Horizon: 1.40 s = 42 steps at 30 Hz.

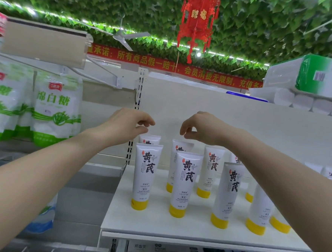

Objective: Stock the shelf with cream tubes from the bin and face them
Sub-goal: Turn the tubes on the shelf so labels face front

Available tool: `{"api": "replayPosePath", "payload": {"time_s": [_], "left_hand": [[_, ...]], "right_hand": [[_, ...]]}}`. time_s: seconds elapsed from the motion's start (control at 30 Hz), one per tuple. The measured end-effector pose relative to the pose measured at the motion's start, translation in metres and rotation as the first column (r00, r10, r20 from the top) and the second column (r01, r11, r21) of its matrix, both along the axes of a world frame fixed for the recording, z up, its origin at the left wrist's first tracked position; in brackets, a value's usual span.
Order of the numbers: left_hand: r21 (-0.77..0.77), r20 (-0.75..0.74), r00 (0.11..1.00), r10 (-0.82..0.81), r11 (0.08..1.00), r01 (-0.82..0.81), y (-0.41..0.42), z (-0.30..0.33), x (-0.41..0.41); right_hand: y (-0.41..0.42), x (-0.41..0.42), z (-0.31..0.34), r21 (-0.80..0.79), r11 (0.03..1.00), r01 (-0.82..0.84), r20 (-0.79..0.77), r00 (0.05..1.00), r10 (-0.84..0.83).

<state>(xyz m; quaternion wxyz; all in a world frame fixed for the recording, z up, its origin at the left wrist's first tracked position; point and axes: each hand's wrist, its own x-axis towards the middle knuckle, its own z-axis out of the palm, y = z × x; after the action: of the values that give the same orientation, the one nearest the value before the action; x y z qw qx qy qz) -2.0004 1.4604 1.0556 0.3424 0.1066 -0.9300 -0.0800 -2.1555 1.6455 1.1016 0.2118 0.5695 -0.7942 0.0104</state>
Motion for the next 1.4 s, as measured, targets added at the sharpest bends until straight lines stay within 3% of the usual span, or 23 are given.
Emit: {"api": "replayPosePath", "payload": {"time_s": [0.2,0.33,0.53,0.87,0.93,1.03,1.2,1.3,1.4], "left_hand": [[0.023,0.074,0.997,0.023,0.999,-0.025,-0.001,-0.009,0.004],[0.144,0.12,0.993,0.009,0.989,-0.027,-0.002,-0.021,-0.001],[0.316,0.067,0.997,-0.049,0.948,0.025,-0.007,-0.038,-0.01],[0.307,0.046,0.997,-0.061,0.951,0.044,-0.007,-0.037,-0.011],[0.315,-0.019,0.998,-0.056,0.947,0.059,-0.006,-0.035,-0.008],[0.294,-0.247,0.969,-0.022,0.951,0.097,0.001,-0.031,0.001],[0.228,-0.566,0.824,-0.002,0.961,0.159,0.035,-0.038,0.028],[0.168,-0.592,0.806,0.003,0.978,0.12,0.055,-0.055,0.038],[0.137,-0.554,0.832,0.017,0.988,0.071,0.07,-0.075,0.045]], "right_hand": [[-0.008,0.005,-0.002,0.046,0.998,0.04,0.019,0.999,-0.041],[-0.019,0.004,-0.013,0.138,0.987,0.088,0.119,0.987,-0.104],[-0.031,-0.002,-0.02,0.129,0.988,0.083,0.042,0.995,-0.089],[-0.029,0.0,-0.018,0.11,0.99,0.084,0.13,0.987,-0.098],[-0.022,0.003,-0.015,0.072,0.994,0.083,0.131,0.987,-0.092],[-0.008,0.013,-0.01,-0.069,0.996,0.053,0.052,0.997,-0.049],[0.022,0.05,-0.023,-0.367,0.925,-0.103,-0.08,0.994,0.079],[0.033,0.068,-0.051,-0.503,0.849,-0.162,-0.13,0.985,0.111],[0.037,0.075,-0.091,-0.599,0.789,-0.139,-0.189,0.982,0.03]]}}
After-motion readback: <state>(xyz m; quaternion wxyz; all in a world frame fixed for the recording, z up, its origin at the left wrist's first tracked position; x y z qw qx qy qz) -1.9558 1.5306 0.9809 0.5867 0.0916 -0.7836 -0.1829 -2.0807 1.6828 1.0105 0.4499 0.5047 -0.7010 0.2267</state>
